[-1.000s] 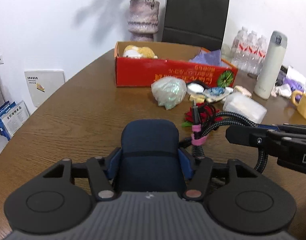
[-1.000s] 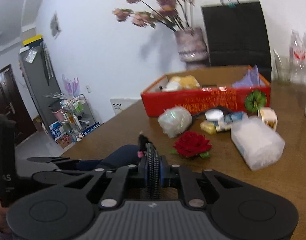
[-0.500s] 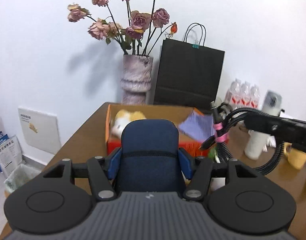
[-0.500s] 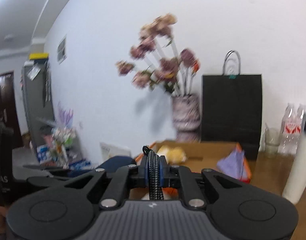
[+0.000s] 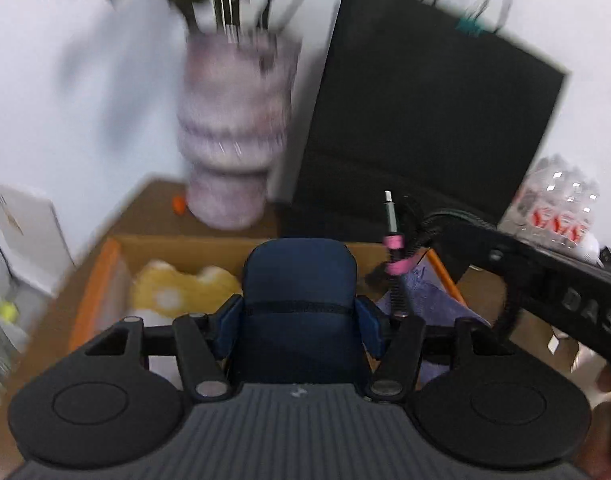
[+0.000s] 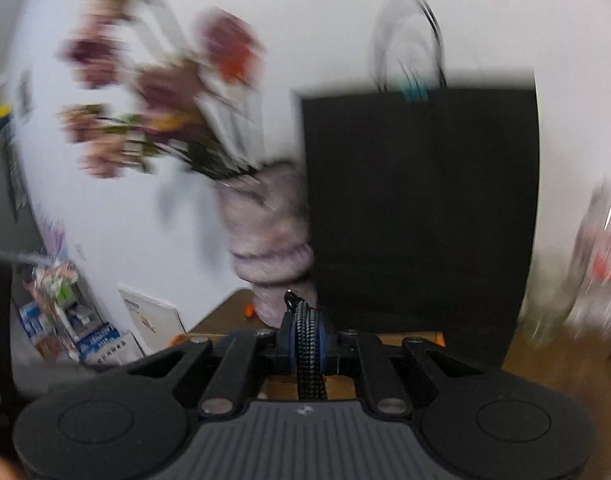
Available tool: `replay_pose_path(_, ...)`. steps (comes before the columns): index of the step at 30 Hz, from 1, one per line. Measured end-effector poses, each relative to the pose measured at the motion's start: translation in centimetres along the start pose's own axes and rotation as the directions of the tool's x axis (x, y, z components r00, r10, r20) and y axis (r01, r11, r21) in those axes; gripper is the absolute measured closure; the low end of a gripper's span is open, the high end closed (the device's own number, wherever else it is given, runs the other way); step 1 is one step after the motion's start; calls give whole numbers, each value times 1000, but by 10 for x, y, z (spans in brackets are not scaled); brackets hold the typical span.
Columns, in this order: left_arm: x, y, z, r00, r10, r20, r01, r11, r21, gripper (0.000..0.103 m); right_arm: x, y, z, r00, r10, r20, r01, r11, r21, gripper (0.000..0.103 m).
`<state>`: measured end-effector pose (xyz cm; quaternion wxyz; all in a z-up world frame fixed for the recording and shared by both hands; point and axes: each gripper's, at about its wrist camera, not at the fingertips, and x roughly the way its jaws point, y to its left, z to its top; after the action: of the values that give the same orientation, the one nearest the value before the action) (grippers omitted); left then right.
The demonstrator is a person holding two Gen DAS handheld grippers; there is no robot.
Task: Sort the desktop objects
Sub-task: 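Put the navy case in the box with left tool while right puts braided cable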
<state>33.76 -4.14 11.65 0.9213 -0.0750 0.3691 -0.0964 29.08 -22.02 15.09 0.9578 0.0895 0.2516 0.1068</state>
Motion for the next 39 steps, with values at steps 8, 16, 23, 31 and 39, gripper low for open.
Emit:
replay_pose_path(8,87,-2,-8,978,80,-195,-82,997,-5,39,96,-73,-34,985,13,-172,35,961,275,90)
replay_pose_path(16,55,-7,-7,982,149,-112,-135,983,123,32,119,-38,-44,920,-247,-304,251,968,-25,70)
replay_pose_path(23,-2,10,-10,986,146,-76,-138,986,98,25,77,-37,-40,940,-162,-299,192,979,72,35)
replay_pose_path(31,-63,13,-22,980,184,-72,-179,982,68,18,10,-13,-20,935,-190,-299,201,980,6,24)
replay_pose_path(39,-132,3,-51,975,216,50,-220,970,101,2,-65,25,-43,954,-190,-233,181,982,-61,20)
